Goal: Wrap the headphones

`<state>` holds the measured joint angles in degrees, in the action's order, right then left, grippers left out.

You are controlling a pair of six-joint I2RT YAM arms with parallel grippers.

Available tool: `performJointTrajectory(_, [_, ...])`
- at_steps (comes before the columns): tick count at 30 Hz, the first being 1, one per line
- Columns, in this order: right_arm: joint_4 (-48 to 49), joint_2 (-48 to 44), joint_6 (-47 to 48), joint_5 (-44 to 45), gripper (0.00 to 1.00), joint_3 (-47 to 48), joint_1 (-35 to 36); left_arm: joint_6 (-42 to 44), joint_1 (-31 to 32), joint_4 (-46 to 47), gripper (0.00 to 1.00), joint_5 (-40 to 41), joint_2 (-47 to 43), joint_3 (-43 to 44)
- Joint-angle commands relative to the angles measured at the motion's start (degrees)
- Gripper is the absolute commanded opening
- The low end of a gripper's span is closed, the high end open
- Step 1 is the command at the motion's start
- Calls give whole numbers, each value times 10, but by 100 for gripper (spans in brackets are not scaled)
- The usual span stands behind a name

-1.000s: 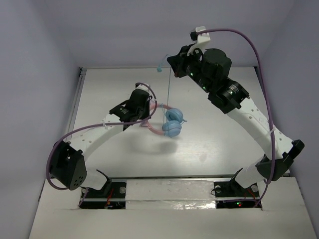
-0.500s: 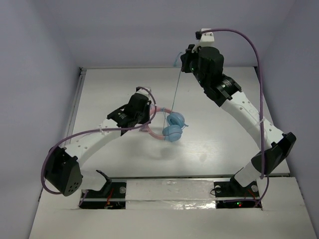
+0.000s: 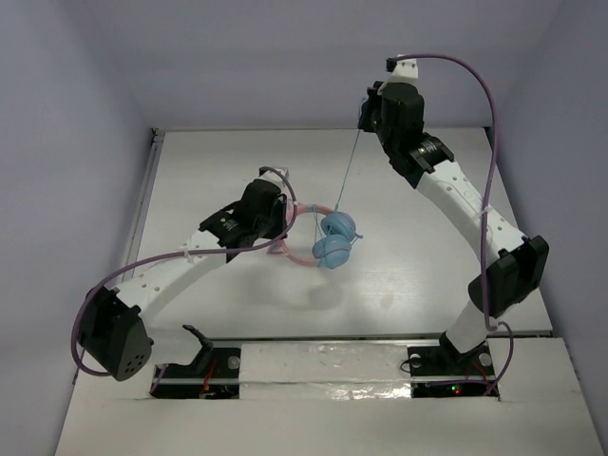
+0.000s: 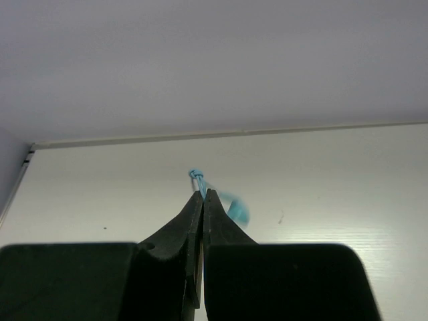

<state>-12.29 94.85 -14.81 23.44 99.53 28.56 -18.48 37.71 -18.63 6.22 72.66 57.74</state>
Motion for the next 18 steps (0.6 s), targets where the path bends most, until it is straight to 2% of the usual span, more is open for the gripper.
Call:
performJointTrajectory(1, [31,10,-9,-18,0,62,-10,2,18,-4,0,-1,16,17])
performJointTrajectory(3, [27,12,-13,-29,0,91,-10,2,34,-10,0,4,37,31])
performJointTrajectory(7, [20,10,-29,-110,0,120,-10,-1,62,-13,0,15,67,55])
performJointTrajectory(10, [12,19,-23,-101,0,131,-10,8,86,2,0,-11,71,63])
performJointTrajectory(14, [17,27,-24,-110,0,94,-33,8,86,24,0,-57,50,59])
performJointTrajectory(18, [38,-1,-39,-143,0,17,-33,0,86,32,0,-85,22,75])
